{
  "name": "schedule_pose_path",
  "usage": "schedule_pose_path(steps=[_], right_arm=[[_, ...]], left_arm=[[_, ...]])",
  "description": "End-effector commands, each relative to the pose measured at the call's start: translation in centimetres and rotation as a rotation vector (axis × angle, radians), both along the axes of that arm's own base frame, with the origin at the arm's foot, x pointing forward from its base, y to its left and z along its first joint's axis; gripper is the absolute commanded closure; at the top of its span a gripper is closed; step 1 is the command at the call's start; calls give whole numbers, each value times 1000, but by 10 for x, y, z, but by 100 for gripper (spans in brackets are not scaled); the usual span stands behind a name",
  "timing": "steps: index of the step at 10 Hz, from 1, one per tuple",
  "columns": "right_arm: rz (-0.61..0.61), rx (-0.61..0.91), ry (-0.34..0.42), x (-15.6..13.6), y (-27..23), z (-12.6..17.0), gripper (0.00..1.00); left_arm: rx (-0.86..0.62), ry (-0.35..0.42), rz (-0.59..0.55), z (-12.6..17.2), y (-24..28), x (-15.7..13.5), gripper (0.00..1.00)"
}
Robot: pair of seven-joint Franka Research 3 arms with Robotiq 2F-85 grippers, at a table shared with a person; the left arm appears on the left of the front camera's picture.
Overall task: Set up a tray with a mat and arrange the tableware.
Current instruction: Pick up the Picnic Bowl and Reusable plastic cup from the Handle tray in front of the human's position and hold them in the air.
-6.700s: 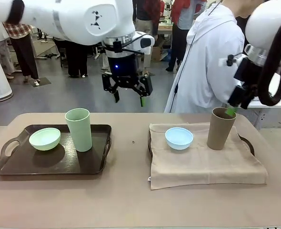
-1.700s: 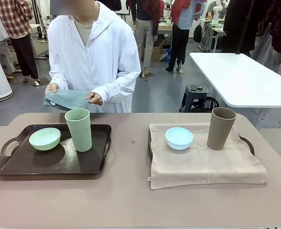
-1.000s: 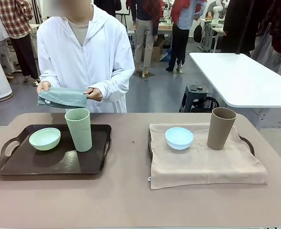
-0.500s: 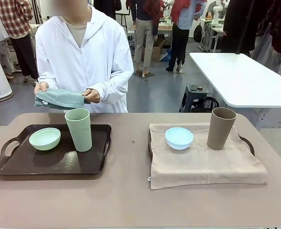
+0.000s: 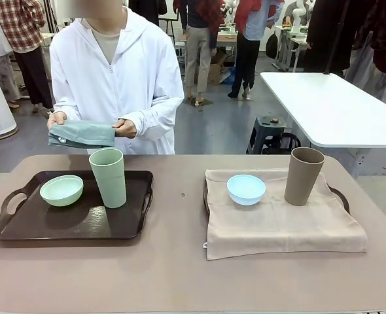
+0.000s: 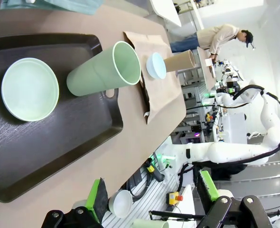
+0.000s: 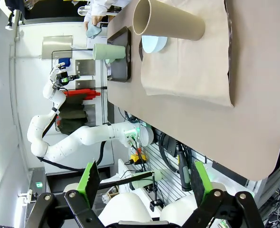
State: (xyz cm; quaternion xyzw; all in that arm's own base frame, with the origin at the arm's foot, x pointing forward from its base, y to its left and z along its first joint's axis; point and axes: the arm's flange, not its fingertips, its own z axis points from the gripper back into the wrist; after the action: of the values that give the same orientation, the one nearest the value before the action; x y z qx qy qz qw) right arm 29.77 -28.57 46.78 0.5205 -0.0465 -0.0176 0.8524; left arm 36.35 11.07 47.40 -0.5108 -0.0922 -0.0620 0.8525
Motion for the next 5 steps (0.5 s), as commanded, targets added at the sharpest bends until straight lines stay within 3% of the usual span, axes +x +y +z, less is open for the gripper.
schedule_pose_path(steps=[1, 5], right_arm=[[-2, 2, -2, -1, 0, 1, 0], [-2, 2, -2, -1, 0, 1, 0]], left_arm=[[-7, -10, -3, 1, 1, 0, 0], [-7, -10, -3, 1, 1, 0, 0]])
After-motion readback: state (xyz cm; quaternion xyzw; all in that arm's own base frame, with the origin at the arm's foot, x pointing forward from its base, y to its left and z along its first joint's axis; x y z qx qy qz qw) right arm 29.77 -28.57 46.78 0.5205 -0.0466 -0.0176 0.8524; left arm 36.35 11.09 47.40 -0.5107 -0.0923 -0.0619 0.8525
